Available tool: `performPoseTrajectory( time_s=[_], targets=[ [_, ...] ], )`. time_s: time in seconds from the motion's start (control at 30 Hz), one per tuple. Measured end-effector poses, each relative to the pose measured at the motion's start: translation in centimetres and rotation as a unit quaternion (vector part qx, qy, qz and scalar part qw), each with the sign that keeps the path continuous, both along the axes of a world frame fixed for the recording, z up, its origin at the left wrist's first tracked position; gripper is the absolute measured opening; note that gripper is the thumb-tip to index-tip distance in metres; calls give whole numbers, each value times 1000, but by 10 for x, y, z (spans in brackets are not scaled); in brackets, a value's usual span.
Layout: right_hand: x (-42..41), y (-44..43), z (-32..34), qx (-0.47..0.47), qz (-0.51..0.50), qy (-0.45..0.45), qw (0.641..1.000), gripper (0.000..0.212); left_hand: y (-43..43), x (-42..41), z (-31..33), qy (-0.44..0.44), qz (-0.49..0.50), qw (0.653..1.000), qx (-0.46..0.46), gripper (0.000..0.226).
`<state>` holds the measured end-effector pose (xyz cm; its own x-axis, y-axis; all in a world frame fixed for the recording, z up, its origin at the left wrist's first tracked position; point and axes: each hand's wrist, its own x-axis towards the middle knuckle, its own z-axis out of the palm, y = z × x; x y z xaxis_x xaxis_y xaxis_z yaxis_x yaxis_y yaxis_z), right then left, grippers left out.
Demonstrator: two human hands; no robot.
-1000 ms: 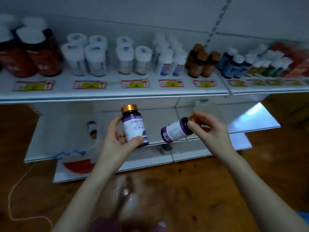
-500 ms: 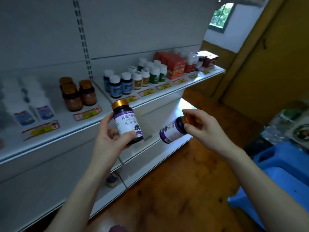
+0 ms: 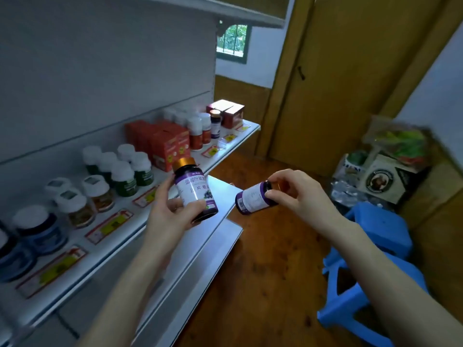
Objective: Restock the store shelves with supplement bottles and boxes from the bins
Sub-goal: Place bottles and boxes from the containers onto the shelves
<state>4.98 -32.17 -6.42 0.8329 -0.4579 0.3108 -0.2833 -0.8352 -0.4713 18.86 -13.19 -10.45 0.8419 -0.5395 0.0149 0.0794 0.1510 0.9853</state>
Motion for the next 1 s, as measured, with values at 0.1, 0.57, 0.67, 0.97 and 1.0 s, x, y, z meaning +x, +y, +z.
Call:
performPoseTrajectory(
  time_s=[0.1, 0.57, 0.67, 0.97, 1.0],
  targets=[
    [5, -39, 1, 14, -36, -25, 999, 23, -50, 14, 1, -3, -35, 999, 8, 79],
    [112, -261, -1, 65, 81, 0, 995, 31, -239, 83, -5, -20, 58, 998, 17, 79],
    [149, -297, 7, 35, 151, 26, 988, 29, -259, 96, -1, -23, 110, 994, 13, 75],
    [275, -339, 9, 8, 262, 91, 961, 34, -280, 151, 3, -43, 203, 978, 24, 57],
    [287, -342, 9, 12, 269, 98, 958, 32, -283, 158, 3, -48, 210, 976, 22, 56]
  ],
)
